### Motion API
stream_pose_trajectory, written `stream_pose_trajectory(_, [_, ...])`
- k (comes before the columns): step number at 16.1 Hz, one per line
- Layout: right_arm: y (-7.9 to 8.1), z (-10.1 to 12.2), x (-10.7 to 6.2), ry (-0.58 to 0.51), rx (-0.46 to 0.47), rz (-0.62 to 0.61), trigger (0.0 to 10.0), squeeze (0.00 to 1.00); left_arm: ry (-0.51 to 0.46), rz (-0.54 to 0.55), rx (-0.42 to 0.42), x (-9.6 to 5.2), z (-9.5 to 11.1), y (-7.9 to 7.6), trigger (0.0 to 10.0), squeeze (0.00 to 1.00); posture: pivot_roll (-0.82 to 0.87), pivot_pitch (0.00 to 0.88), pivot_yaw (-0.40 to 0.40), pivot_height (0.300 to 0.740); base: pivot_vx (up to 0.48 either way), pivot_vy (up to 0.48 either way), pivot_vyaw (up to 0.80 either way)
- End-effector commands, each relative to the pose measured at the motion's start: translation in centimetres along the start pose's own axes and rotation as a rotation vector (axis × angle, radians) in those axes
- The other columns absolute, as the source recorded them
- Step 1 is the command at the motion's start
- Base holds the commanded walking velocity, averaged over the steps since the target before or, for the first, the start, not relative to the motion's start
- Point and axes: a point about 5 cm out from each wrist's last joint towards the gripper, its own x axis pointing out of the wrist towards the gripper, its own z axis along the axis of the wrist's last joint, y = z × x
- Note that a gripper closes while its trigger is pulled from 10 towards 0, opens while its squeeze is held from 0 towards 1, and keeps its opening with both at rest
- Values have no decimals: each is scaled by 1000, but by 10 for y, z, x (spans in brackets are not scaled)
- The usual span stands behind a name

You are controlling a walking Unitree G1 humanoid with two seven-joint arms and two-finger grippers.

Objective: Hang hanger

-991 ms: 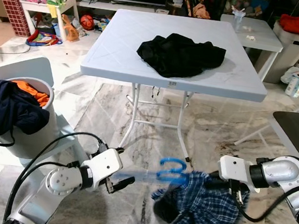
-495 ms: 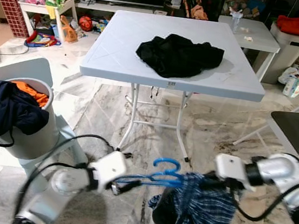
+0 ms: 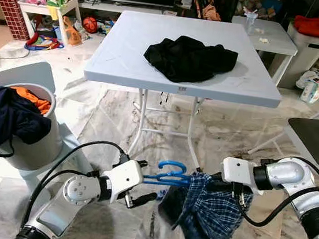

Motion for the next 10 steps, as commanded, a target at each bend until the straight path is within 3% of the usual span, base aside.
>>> stream_pose_trajectory(1, [-11,9,-10,-37,-27,-37,10000,0,9,13,17,-1,0,5,10000,1000,-76,0,3,740,0,0,0])
stream_pose_trajectory(7, [-22,22,-10,-107,-34,-82,10000,0,-5,-11,26,2,1,6,10000,1000,-83,0,7,740,0,0,0])
stream_pose_trajectory(8, [-22,24,-10,-126,-33,-83,10000,0,-16,-11,23,2,2,7,7686,0,-84,0,6,740,0,0,0])
stream_pose_trajectory(9, [-22,25,-9,-129,-39,-71,10000,0,-19,-28,17,1,2,8,1804,0,-83,0,5,740,0,0,0])
stream_pose_trajectory(10, [-22,25,-9,-132,-40,-72,10000,0,-16,-32,21,0,2,8,0,0,-83,0,6,740,0,0,0])
